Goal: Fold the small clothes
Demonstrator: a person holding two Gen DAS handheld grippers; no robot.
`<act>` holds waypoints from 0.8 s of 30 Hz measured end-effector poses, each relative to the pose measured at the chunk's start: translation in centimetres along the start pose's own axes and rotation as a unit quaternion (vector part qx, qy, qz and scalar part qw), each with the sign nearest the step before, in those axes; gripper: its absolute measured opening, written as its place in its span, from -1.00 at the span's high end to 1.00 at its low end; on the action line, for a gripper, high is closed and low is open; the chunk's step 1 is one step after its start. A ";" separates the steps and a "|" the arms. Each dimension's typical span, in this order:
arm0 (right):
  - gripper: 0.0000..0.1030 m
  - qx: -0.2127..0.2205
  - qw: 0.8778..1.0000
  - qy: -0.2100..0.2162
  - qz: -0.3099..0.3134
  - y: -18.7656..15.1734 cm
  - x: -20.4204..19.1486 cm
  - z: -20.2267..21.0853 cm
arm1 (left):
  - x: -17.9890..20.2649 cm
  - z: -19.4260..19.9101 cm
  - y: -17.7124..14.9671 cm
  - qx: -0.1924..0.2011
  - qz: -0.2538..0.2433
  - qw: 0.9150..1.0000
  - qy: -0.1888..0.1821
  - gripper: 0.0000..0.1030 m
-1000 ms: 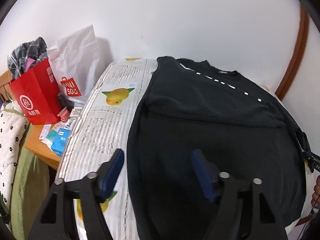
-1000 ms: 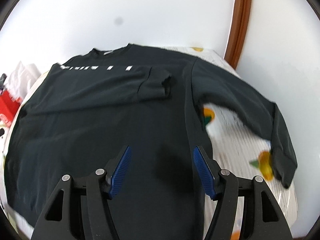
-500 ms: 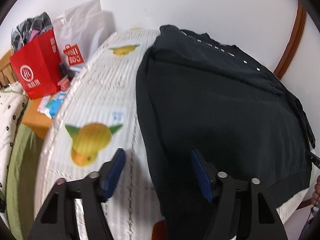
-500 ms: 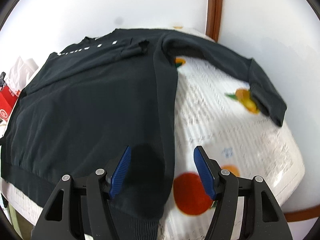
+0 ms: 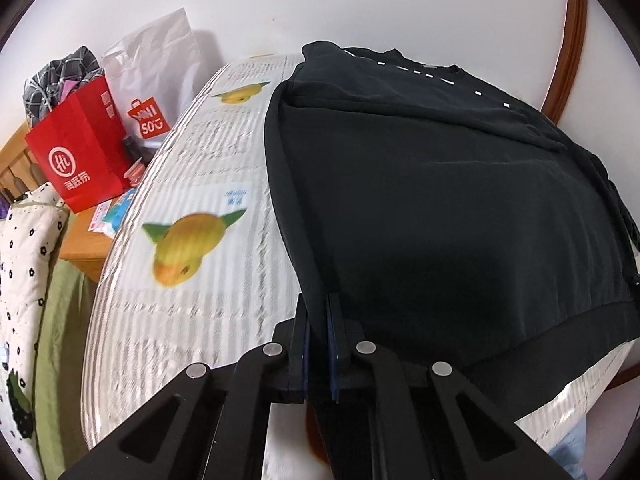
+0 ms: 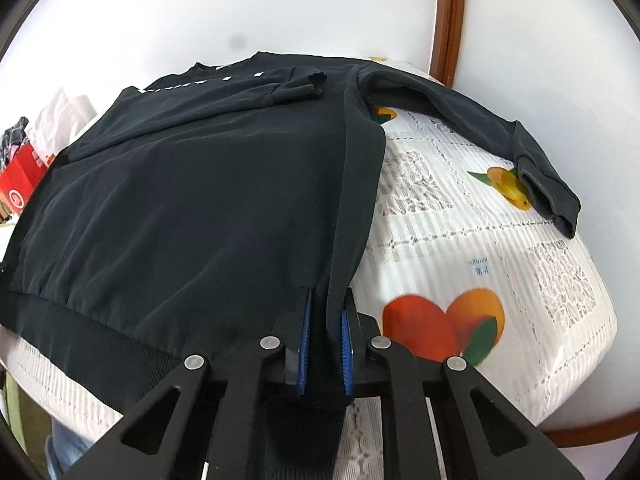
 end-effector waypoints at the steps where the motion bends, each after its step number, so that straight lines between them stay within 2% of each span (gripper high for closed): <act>1: 0.76 0.001 1.000 0.002 0.002 -0.1 0.0 0.2 | 0.0 0.2 -0.2 -0.001 0.001 1.000 0.000 0.86; 7: 0.76 0.002 1.000 0.001 0.007 -0.4 0.0 0.5 | 0.4 1.4 -1.1 -0.001 -0.008 1.000 0.001 0.85; 8: 0.73 0.001 1.000 0.003 0.008 -0.4 0.0 0.4 | 0.5 1.4 -1.0 -0.001 -0.011 1.000 0.001 0.79; 11: 0.65 0.001 1.000 0.018 0.009 0.2 0.3 0.3 | 0.3 1.6 -0.4 0.003 -0.009 1.000 -0.006 0.77; 13: 0.59 0.015 1.000 0.019 0.011 1.0 1.1 0.7 | 0.2 1.7 0.3 0.010 0.004 1.000 -0.010 0.73; 15: 0.33 0.036 0.999 0.003 0.007 2.2 2.7 1.2 | 0.2 1.7 1.2 0.016 0.010 1.000 -0.010 0.67; 18: 0.13 0.063 0.998 -0.023 -0.012 4.5 5.8 1.4 | 0.6 1.1 2.4 0.020 0.014 1.000 -0.008 0.59; 21: -0.13 0.079 0.994 -0.076 -0.019 6.5 9.3 0.6 | 1.1 -0.2 3.8 0.019 0.013 1.000 -0.007 0.42; 24: -0.17 0.076 0.989 -0.124 -0.023 8.0 12.7 -1.4 | 1.8 -1.6 5.2 0.022 0.011 1.000 -0.003 0.23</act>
Point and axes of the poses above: each gripper's, at about its wrist camera, not at the fingertips, and z roughly against the way its jaws point, x to its right, y to its top, the point moved 3 cm from there along -z, roughly the way its jaws point, and after that the axes turned 14 degrees about x, right-handed, at the moved point
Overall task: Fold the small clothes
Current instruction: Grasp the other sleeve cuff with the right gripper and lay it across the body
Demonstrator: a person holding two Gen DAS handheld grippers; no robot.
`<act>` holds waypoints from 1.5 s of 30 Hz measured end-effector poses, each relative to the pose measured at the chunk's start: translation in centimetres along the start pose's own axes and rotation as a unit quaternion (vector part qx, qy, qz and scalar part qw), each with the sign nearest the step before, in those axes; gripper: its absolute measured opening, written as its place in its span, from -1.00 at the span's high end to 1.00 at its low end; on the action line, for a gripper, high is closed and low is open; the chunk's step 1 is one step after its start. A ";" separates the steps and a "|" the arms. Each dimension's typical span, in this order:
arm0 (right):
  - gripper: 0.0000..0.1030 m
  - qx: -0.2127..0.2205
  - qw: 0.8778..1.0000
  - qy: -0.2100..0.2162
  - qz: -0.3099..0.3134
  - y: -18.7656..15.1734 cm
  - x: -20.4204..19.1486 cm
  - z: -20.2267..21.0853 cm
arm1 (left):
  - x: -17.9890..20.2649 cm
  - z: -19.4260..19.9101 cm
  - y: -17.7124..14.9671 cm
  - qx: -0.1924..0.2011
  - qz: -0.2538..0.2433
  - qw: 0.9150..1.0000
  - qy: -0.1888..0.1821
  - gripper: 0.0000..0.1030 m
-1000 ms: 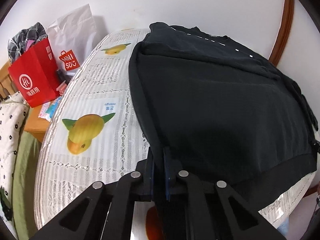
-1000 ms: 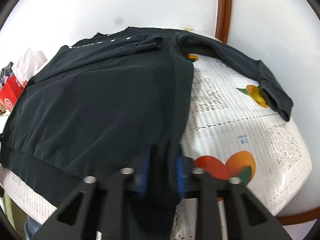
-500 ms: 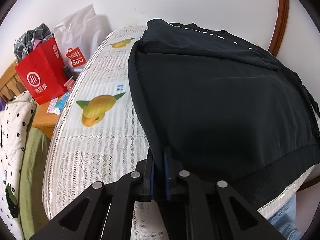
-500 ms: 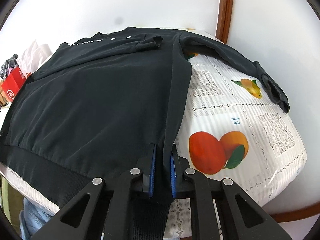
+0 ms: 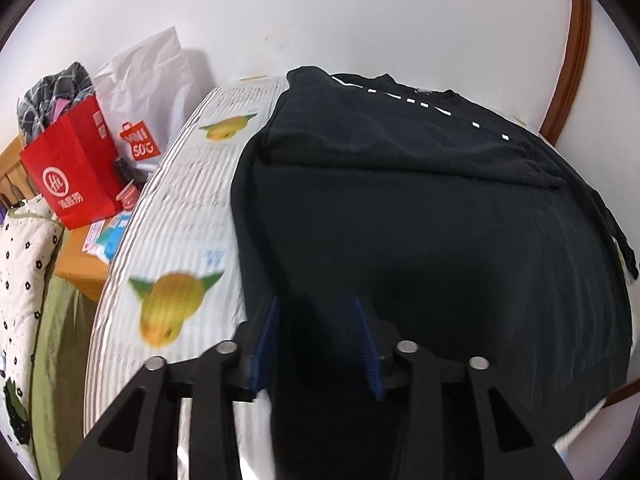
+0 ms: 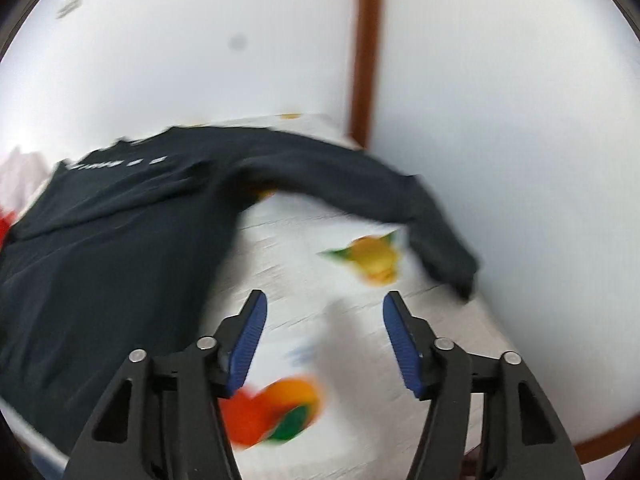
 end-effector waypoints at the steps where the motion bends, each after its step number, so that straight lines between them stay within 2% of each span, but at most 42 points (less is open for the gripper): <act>1: -0.17 -0.002 1.000 -0.007 0.000 0.1 0.5 -0.7 | 0.2 -0.5 0.4 0.000 0.001 1.000 -0.001 0.19; 6: -0.17 -0.022 0.999 -0.046 0.008 0.4 2.5 -5.0 | 1.4 -3.0 1.9 -0.010 0.017 1.000 -0.012 0.08; 14: -0.16 -0.053 0.993 -0.098 0.045 -0.7 3.6 -10.4 | 2.5 -5.1 2.3 -0.019 0.003 1.000 -0.004 0.07; 16: 0.07 -0.061 0.991 -0.107 0.049 -1.1 3.7 -11.4 | 2.2 -5.2 2.1 -0.022 0.008 1.000 -0.005 0.07; 18: 0.89 -0.063 0.990 -0.112 0.051 -1.0 3.8 -11.9 | 1.9 -5.2 2.1 -0.022 0.008 1.000 -0.004 0.07; 22: 0.90 -0.051 0.992 -0.114 0.030 0.2 3.8 -11.8 | 1.1 -5.0 2.1 -0.014 -0.002 1.000 0.003 0.06; 27: 0.91 -0.021 0.997 -0.069 -0.010 4.2 1.8 -9.2 | -0.1 -4.5 1.9 -0.007 -0.012 1.000 -0.007 0.06; 32: 0.91 0.014 1.000 -0.013 0.000 9.2 -3.9 -7.4 | -2.2 -4.0 1.9 -0.004 -0.002 1.000 0.005 -0.04; 34: 0.91 0.022 1.000 0.022 0.002 11.1 -7.2 -7.3 | -2.8 -4.0 1.7 -0.005 -0.012 1.000 0.017 -0.04; 40: 0.91 0.016 0.993 0.115 0.002 15.0 -18.1 -7.9 | -3.3 -4.3 0.8 -0.008 -0.025 1.000 -0.004 -0.04; 45: 0.91 0.005 0.980 0.200 0.010 16.3 -28.9 -5.5 | -3.9 -5.0 0.4 -0.008 0.002 1.000 -0.030 -0.12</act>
Point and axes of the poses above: each gripper's, at about its wrist camera, not at the fingertips, and z roughly against the way its jaws point, x to its right, y to its top, the point moved 3 cm from there along -z, roughly the way its jaws point, and after that the axes turned 14 degrees about x, right-handed, at the moved point
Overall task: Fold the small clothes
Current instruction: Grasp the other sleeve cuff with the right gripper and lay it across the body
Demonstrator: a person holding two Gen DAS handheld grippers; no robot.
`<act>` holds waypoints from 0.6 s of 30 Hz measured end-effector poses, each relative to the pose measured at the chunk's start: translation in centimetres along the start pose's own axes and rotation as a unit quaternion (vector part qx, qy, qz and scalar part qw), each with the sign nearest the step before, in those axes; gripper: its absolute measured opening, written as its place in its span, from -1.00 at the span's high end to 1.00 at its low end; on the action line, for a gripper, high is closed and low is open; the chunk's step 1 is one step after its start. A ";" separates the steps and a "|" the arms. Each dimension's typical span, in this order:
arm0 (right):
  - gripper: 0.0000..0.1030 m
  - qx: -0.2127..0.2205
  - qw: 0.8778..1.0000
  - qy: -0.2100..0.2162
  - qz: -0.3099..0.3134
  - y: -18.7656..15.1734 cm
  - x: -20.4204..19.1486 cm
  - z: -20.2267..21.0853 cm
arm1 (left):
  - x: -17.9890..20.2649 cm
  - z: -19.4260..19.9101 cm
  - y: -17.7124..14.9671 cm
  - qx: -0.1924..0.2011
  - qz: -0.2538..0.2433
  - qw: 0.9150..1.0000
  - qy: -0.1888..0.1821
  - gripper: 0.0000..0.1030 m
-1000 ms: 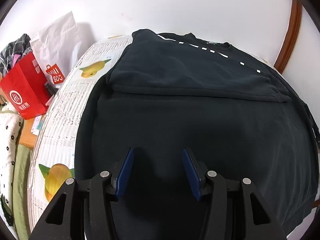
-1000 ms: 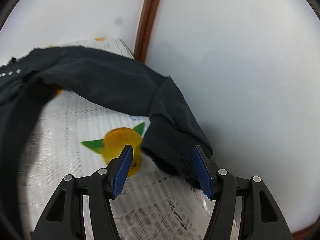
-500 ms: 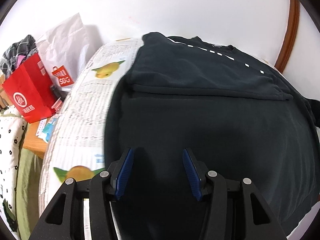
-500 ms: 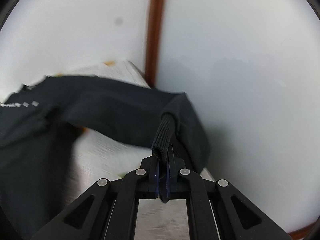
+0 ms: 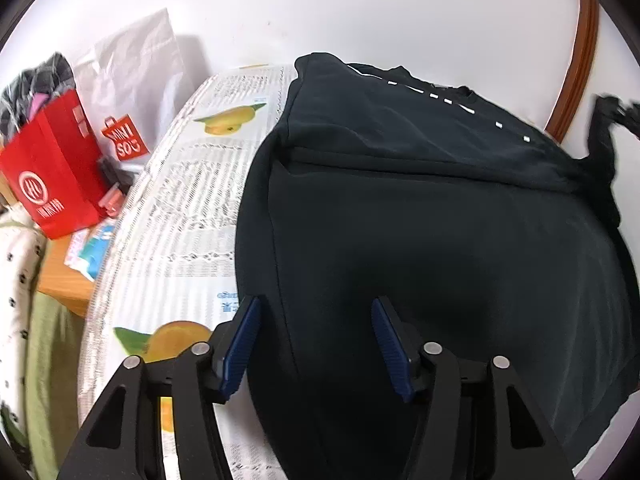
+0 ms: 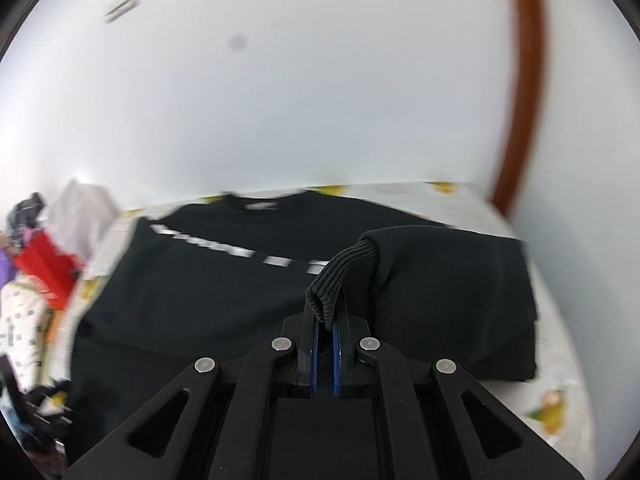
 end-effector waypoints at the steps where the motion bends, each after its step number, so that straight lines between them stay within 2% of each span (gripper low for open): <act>1: 0.91 -0.002 1.000 0.014 0.001 0.2 -1.8 -0.4 | 0.1 0.0 0.0 0.002 -0.003 1.000 -0.006 -0.17; 5: 0.91 -0.016 0.998 0.068 -0.001 0.9 -8.6 -4.3 | 0.4 0.0 -0.2 0.006 -0.006 1.000 -0.017 -0.31; 7: 0.91 -0.027 0.995 0.095 -0.012 1.1 -11.5 -5.7 | 0.6 0.0 -0.4 0.008 -0.015 1.000 -0.017 -0.32; 12: 0.91 -0.055 0.985 0.161 -0.040 0.8 -16.6 -9.8 | 1.1 -0.2 -0.5 0.012 -0.021 1.000 -0.019 -0.46; 18: 0.91 -0.077 0.976 0.200 -0.035 -0.9 -21.9 -13.5 | 1.5 -0.3 -0.8 0.012 -0.029 0.999 -0.018 -0.53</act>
Point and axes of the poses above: each gripper's, at about its wrist camera, not at the fingertips, and z roughly against the way its jaws point, x to its right, y to its top, the point moved 3 cm from there along -z, roughly the way its jaws point, and after that the axes turned 14 degrees about x, right-handed, at the moved point
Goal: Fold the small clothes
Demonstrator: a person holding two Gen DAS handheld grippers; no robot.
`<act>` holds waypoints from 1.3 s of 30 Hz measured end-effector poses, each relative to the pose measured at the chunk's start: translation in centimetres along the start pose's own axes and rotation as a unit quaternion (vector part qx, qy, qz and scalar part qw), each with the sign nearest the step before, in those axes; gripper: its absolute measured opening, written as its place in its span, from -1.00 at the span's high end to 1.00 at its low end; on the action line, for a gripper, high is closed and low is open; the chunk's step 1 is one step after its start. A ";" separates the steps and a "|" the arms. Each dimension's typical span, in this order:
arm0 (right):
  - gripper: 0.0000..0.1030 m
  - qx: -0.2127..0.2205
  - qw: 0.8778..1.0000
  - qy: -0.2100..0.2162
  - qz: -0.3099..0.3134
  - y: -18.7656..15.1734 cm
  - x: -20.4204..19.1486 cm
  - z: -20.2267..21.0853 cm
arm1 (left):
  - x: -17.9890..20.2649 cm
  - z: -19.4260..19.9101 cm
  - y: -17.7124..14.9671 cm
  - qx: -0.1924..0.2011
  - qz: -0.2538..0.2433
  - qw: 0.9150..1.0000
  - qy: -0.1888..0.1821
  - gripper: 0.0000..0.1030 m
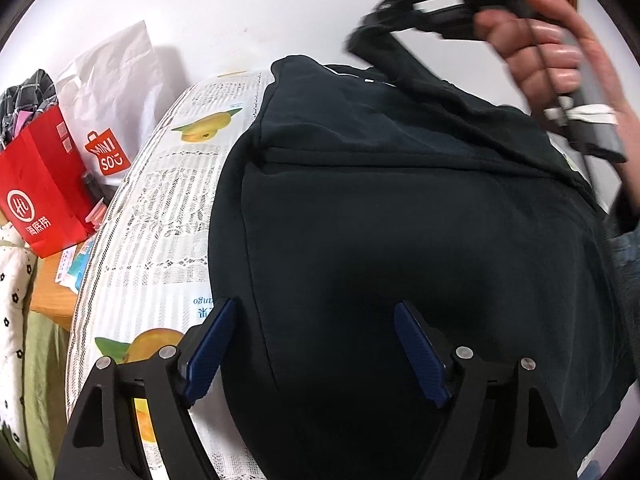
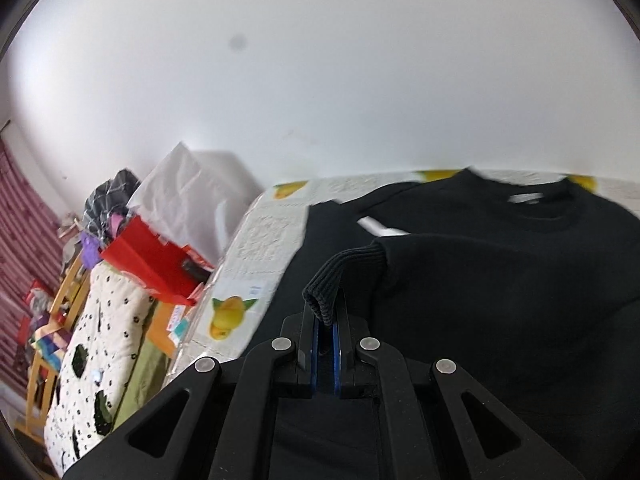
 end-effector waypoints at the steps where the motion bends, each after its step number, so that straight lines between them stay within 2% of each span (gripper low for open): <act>1: 0.91 -0.005 1.000 0.002 0.003 -0.3 -0.4 -0.7 | 0.0 0.0 0.0 0.000 0.000 1.000 0.000 -0.53; 4: 0.90 -0.023 1.000 -0.002 0.016 -1.4 -1.4 -3.1 | 0.1 0.0 -0.1 0.000 -0.001 1.000 -0.001 -0.55; 6: 0.68 -0.045 0.999 0.006 0.019 -2.2 -1.6 -4.6 | 0.2 0.0 -0.1 0.000 -0.001 1.000 -0.003 -0.58; 8: 0.64 -0.057 0.998 0.029 0.019 -2.8 -1.8 -5.3 | 0.2 -0.1 -0.1 -0.001 -0.002 1.000 -0.003 -0.59; 10: 0.45 -0.066 0.997 0.038 0.033 -3.2 -1.9 -5.2 | 0.3 0.0 -0.1 0.000 -0.002 1.000 -0.004 -0.60; 11: 0.35 -0.061 0.996 0.035 0.047 -3.2 -1.9 -4.8 | 0.3 0.1 -0.1 0.000 -0.001 1.000 -0.005 -0.60; 13: 0.33 -0.042 0.996 0.018 0.072 -3.1 -1.3 -3.4 | 0.2 0.1 -0.1 -0.001 -0.001 1.000 -0.006 -0.60; 16: 0.33 -0.030 0.994 -0.023 0.102 -2.9 1.0 -1.0 | -0.1 0.2 0.1 -0.001 0.004 1.000 -0.008 -0.60; 18: 0.33 -0.022 0.989 -0.081 0.120 -2.9 3.8 1.1 | -0.6 0.3 0.3 -0.002 0.015 1.000 -0.012 -0.60; 21: 0.33 -0.015 0.981 -0.141 0.134 -3.3 8.3 4.6 | -1.4 0.6 0.7 0.000 0.041 0.999 -0.014 -0.60; 25: 0.34 -0.015 0.956 -0.250 0.153 -4.8 15.7 10.1 | -2.3 0.5 1.4 0.001 0.037 0.999 0.021 -0.58; 29: 0.32 -0.024 0.932 -0.337 0.131 -7.6 23.0 15.8 | -3.4 0.0 2.0 0.005 0.037 0.998 0.051 -0.57; 35: 0.31 -0.035 0.927 -0.366 0.069 -12.3 29.6 22.1 | -5.0 -1.7 3.5 0.009 0.040 0.995 0.088 -0.48; 38: 0.19 -0.029 0.934 -0.354 0.051 -13.6 30.5 22.8 | -5.6 -2.8 4.5 0.015 0.043 0.993 0.111 -0.21; 39: 0.18 -0.023 0.934 -0.354 0.050 -13.7 30.7 22.9 | -5.7 -3.2 4.6 0.012 0.047 0.992 0.112 -0.21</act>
Point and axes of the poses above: each gripper's, at about its wrist camera, not at the fingertips, and z roughly against the way its jaws point, x to its right, y to its top, the point moved 3 cm from there along -z, roughly the way its jaws point, and after that the axes turned 14 degrees about x, right-handed, at the moved point
